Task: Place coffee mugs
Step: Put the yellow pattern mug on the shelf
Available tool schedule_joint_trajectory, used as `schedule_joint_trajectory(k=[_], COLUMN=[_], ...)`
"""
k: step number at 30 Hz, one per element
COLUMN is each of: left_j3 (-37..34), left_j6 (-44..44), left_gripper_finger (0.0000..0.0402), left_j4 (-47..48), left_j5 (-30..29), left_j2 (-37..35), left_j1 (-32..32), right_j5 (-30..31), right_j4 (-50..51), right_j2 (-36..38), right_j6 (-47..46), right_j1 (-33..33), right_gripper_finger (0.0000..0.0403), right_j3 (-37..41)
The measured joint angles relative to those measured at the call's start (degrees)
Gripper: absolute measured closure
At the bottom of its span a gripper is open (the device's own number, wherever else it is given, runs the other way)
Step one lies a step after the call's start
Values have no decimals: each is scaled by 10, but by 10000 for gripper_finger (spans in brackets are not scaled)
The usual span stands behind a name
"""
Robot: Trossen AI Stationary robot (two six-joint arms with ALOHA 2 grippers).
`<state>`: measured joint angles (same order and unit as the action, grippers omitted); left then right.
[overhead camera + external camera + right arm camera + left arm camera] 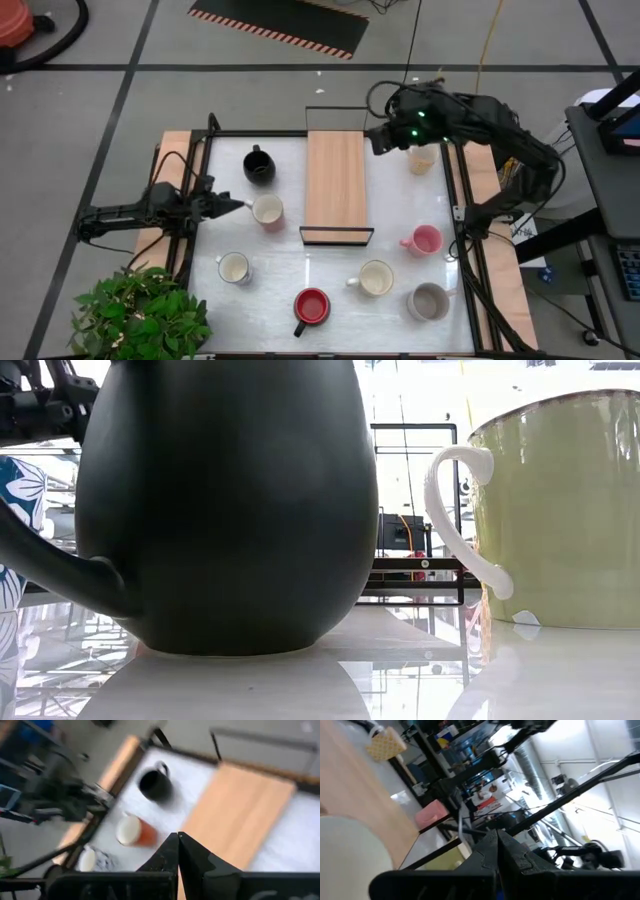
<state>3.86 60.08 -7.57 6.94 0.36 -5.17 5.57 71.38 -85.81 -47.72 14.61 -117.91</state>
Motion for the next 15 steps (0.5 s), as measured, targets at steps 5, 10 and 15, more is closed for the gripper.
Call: schedule_joint_trajectory(k=[5, 10, 15], left_j3=[0, 0, 0], left_j6=[-2, -29, -56], left_gripper_finger=[400, 400, 400], left_j4=[-31, -77, -111], left_j5=[-9, -11, -12], left_j2=[0, 0, 0], left_j1=[0, 0, 0], right_j5=[-66, -70, -56], right_j4=[65, 150, 185], right_j2=[-28, -50, -67], right_j6=[21, 34, 59], right_j1=[54, 116, 172], right_gripper_finger=[403, 403, 403], right_j3=[0, 0, 0])
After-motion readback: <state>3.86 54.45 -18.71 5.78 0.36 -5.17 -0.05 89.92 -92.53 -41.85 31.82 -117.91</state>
